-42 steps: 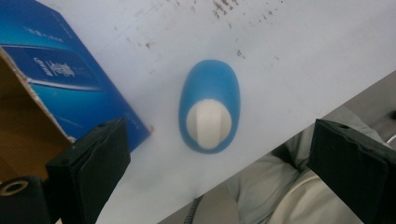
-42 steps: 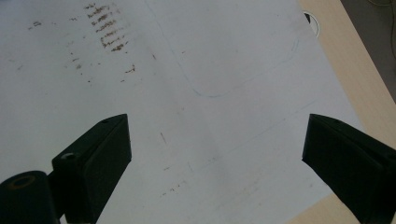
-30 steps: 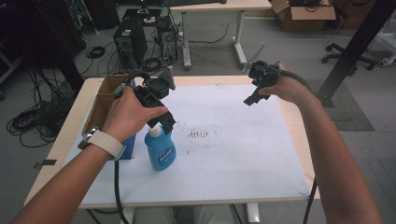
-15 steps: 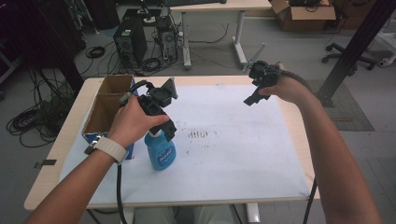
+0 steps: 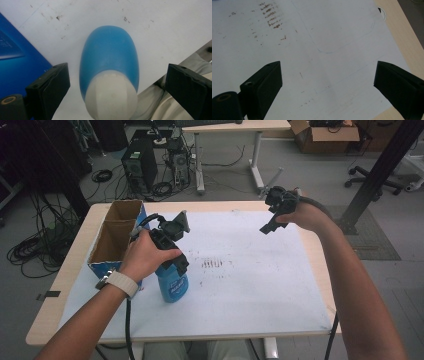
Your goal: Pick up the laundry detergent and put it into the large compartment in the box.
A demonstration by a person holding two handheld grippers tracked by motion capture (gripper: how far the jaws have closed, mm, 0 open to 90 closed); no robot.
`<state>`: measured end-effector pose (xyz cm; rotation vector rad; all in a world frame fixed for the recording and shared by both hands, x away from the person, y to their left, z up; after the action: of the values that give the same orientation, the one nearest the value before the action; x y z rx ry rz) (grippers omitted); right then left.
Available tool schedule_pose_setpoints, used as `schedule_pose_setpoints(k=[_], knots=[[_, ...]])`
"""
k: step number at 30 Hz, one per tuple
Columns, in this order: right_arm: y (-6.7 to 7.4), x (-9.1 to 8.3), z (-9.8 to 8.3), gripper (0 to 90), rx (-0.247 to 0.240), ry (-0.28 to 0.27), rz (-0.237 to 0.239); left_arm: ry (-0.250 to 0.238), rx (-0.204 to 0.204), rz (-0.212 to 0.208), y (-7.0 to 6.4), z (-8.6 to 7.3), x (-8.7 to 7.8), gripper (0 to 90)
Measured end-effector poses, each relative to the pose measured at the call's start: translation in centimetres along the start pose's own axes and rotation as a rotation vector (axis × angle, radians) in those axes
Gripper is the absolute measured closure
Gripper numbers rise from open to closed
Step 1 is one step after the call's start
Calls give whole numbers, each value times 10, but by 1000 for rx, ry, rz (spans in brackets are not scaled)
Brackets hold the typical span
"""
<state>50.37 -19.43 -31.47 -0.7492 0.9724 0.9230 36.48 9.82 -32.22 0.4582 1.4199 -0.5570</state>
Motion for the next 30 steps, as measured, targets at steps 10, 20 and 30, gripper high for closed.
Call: schedule_pose_setpoints(k=[10,20,30], knots=[[0,1,-1,81,0,5,1,18,-15,10,2,-2,12,66],[0,1,-1,81,2,3,1,25,-11,5,3,-2,15,72],[-1,1,-2,81,3,5,-1,17,-17,5,3,-1,16,166]])
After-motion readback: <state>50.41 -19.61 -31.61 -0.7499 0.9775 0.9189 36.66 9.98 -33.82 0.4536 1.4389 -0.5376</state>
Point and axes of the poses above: each handheld gripper's, and its own axes: x roughly forward along the jaws, z roughly out of its top, y roughly to its left, the point moved 6 cm from there along x, roughly forward along the jaws
